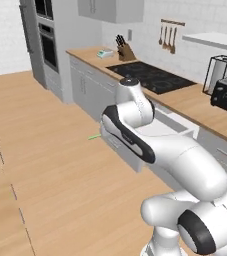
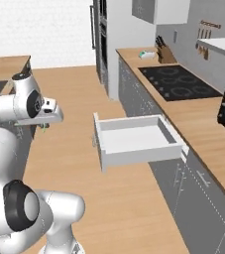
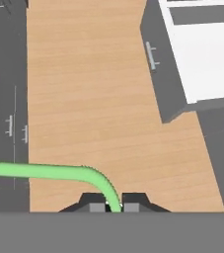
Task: Take a straw from the drawer in front and place it inside the glass cup on the dining counter.
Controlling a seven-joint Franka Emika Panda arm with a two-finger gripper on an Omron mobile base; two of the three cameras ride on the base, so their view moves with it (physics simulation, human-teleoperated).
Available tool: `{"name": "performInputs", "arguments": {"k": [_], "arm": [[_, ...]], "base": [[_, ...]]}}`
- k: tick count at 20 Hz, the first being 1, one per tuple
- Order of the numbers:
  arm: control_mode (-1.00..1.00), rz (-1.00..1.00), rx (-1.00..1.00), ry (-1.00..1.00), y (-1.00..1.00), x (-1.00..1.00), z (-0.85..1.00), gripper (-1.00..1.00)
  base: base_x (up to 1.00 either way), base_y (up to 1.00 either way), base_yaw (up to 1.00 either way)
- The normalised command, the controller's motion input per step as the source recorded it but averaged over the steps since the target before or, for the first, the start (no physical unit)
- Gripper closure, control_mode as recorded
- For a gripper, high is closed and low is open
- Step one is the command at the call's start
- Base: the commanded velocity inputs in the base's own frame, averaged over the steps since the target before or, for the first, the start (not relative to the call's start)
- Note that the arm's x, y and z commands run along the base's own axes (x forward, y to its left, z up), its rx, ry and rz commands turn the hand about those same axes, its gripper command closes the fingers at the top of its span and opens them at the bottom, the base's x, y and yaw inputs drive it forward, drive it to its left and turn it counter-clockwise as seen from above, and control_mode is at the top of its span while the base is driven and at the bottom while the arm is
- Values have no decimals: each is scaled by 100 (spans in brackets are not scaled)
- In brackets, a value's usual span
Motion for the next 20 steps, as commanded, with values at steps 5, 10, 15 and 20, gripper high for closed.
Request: {"name": "performInputs", "arguments": {"k": [5, 10, 15, 20], "arm": [[100, 0, 0, 0, 0, 0, 0, 100], [100, 0, 0, 0, 0, 0, 0, 100], [100, 0, 0, 0, 0, 0, 0, 100], [100, 0, 0, 0, 0, 0, 0, 100]], "base": [[-100, 11, 3], [-95, 0, 14], [-31, 31, 7], [-9, 99, 0]]}}
